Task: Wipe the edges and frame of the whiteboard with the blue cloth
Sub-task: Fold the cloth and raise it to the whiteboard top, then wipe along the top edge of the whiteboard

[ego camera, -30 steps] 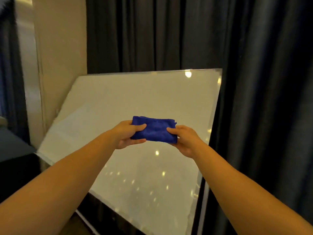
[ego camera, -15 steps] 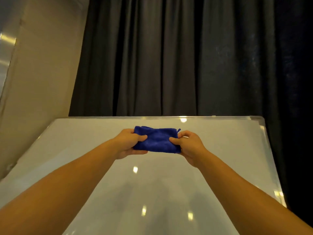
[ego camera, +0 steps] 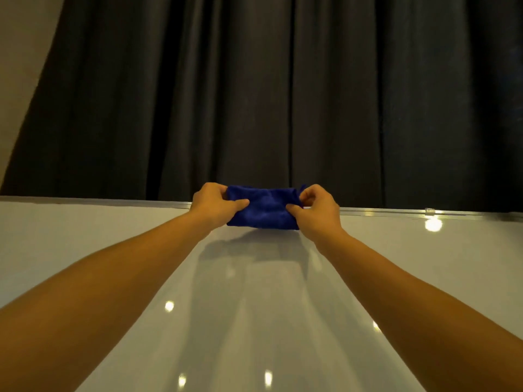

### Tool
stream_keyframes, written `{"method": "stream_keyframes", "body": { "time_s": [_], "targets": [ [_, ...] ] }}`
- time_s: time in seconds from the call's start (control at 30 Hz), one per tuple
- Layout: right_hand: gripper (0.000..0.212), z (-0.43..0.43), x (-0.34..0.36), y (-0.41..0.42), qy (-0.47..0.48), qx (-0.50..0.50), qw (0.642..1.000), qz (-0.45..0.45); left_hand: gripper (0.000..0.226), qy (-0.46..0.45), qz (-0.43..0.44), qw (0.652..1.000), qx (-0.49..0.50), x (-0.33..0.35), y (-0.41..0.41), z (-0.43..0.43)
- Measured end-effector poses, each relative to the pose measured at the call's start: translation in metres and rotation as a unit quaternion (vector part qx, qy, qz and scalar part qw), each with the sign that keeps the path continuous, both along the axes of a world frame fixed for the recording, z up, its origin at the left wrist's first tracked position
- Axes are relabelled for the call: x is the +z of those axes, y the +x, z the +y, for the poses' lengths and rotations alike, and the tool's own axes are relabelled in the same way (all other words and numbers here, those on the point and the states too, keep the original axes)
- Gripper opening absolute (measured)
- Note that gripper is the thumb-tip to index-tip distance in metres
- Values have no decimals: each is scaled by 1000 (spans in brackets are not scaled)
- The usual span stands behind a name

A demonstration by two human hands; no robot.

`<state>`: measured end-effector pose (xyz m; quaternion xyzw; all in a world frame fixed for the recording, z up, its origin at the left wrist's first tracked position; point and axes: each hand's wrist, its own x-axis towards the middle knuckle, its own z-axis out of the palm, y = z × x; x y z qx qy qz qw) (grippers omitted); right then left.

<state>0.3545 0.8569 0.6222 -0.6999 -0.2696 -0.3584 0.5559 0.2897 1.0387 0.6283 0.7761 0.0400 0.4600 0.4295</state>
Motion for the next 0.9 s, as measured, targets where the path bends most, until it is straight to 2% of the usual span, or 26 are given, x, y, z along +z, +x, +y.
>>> {"method": "stream_keyframes", "body": {
  "time_s": [0.1,0.17,0.2,0.27,0.3,0.33,0.43,0.53,0.6,0.7,0.8,0.9],
  "targets": [
    [23,33,10,12,-5,-90,993,-70,31,59,-40,997,10,10,35,34],
    [23,49,13,17,-64,-167,978,-109,32,109,-58,992,28,12,53,50],
    [28,57,11,21,-114,-244,951,-151,33,127,-69,989,41,11,64,58],
    [46,73,2,28,-201,-380,867,-252,37,143,-95,983,64,7,83,68],
    [51,83,-4,29,-216,-392,846,-291,37,152,-107,979,77,5,90,70],
    [53,94,-13,32,-232,-372,841,-317,36,160,-123,975,88,3,97,73],
    [72,119,-40,41,-349,-278,855,-264,27,161,-170,969,83,-4,102,77],
    [81,115,-47,59,-408,-293,830,-242,30,215,-193,951,115,-15,106,83],
    [82,99,-42,67,-430,-310,814,-237,46,253,-163,944,136,-23,105,86],
    [80,71,-38,74,-419,-339,816,-209,76,300,-61,942,135,-37,101,90],
    [79,68,-40,72,-380,-362,837,-157,110,368,33,918,147,-49,102,88],
    [82,109,-35,67,-350,-312,873,-136,116,395,53,903,161,-50,106,96]
  ]
}}
